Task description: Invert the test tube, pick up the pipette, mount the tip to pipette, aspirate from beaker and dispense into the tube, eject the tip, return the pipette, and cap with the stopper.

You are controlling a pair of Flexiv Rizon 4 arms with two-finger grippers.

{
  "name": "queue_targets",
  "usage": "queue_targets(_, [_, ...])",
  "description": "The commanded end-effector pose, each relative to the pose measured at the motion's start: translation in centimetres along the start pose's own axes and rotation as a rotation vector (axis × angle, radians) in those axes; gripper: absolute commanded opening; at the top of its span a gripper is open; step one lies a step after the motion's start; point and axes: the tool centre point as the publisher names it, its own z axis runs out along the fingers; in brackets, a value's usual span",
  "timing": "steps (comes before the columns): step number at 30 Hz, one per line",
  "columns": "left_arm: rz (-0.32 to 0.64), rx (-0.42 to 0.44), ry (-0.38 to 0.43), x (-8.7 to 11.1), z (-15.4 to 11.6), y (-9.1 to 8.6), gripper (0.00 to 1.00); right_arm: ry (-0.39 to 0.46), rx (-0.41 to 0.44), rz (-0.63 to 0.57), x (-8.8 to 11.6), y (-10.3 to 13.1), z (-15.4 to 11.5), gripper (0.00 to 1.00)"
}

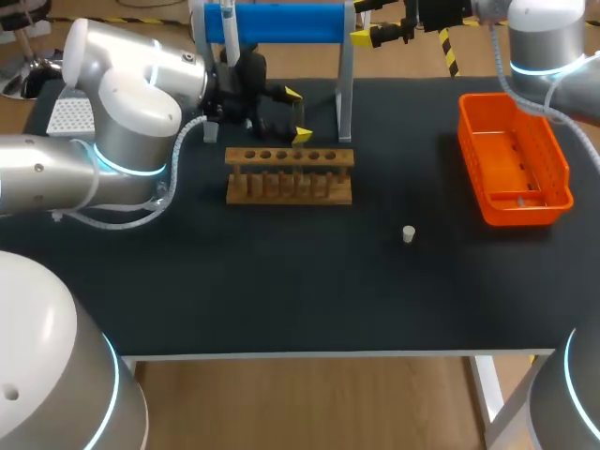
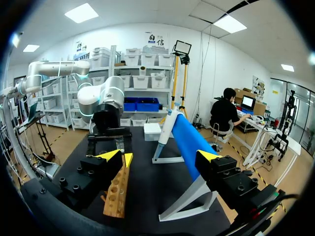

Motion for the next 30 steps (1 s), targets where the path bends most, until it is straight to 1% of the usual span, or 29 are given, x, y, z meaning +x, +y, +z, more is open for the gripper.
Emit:
queue_targets(1, [0.005,-0.025,0.017,-0.6,0.8,-0.1,1.0,0.004,0.003,0.001,-0.1,0.1,-0.1,1.0])
queue_targets(8, [0.006,-0.048,0.017,-0.6,1.2,0.2,1.0,0.004,0.003,0.001,-0.1,0.1,-0.1,1.0])
queue_targets(11, [0.021,-0.034,0.0,-0.5,1.2,0.3,1.0,0.004,0.003,0.001,-0.1,0.1,-0.1,1.0])
queue_targets(15, [0.033,-0.04,-0.003,-0.4,1.4,0.5,1.0,0.004,0.003,0.001,-0.1,0.1,-0.1,1.0])
queue_targets(22, [0.024,-0.05,0.007,-0.4,2.0,0.9,1.0,0.004,0.003,0.001,-0.1,0.1,-0.1,1.0])
queue_targets(30, [0.014,-0.043,-0.006,-0.4,1.9,1.4,1.0,0.004,0.003,0.001,-0.1,0.1,-0.1,1.0])
